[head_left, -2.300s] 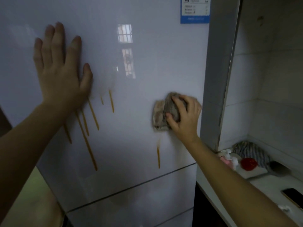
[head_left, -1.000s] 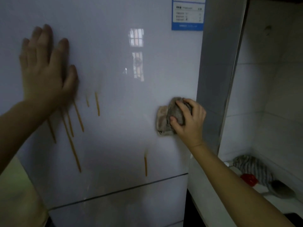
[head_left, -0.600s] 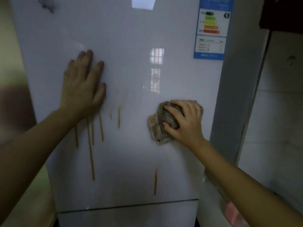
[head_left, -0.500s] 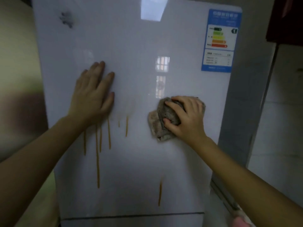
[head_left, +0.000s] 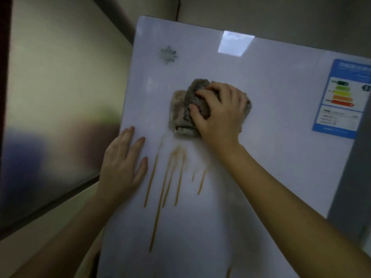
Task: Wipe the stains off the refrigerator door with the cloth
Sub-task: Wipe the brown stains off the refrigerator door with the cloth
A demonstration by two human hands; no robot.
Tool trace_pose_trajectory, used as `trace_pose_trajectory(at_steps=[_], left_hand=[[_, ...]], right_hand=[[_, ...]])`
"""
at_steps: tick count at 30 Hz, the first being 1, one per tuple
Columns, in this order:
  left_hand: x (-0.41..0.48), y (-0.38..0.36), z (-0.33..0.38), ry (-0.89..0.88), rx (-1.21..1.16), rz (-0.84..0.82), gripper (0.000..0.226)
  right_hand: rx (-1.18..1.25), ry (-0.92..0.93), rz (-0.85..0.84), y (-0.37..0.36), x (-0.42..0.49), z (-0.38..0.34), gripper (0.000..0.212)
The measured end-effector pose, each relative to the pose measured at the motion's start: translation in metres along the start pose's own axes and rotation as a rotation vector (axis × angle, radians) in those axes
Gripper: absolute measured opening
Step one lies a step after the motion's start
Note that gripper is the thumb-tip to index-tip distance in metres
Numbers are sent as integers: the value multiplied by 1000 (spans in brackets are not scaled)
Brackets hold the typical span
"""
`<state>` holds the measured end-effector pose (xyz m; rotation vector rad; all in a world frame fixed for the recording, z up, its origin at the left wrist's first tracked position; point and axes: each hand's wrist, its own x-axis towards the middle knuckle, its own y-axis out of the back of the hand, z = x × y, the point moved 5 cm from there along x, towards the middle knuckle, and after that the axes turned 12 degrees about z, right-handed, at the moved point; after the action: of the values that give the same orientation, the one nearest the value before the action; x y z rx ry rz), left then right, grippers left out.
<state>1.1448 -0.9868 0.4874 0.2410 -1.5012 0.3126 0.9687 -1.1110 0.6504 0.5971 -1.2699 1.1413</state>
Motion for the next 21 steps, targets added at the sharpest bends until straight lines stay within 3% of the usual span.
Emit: trace_pose_trajectory(at_steps=[7,10,13,17,21], left_hand=[[-52,-5,-21,3,-29,-52,59],[-54,-8,-21,0,-36,-63,60],[-54,-9,-27,-11,-26,-92,62],[-57,-10,-27,-16,-29,-121,64],[-58,-11,-26,-8,-36,-127,65]], right_hand=[[147,363,-308,21,-108,-38,41],[211,591,-426,43,-151,-27,38],[222,692,-450,56,-140,-1,40],[127,600,-304,50,-70,28,42],[-2,264,-155,27,-21,28,46]])
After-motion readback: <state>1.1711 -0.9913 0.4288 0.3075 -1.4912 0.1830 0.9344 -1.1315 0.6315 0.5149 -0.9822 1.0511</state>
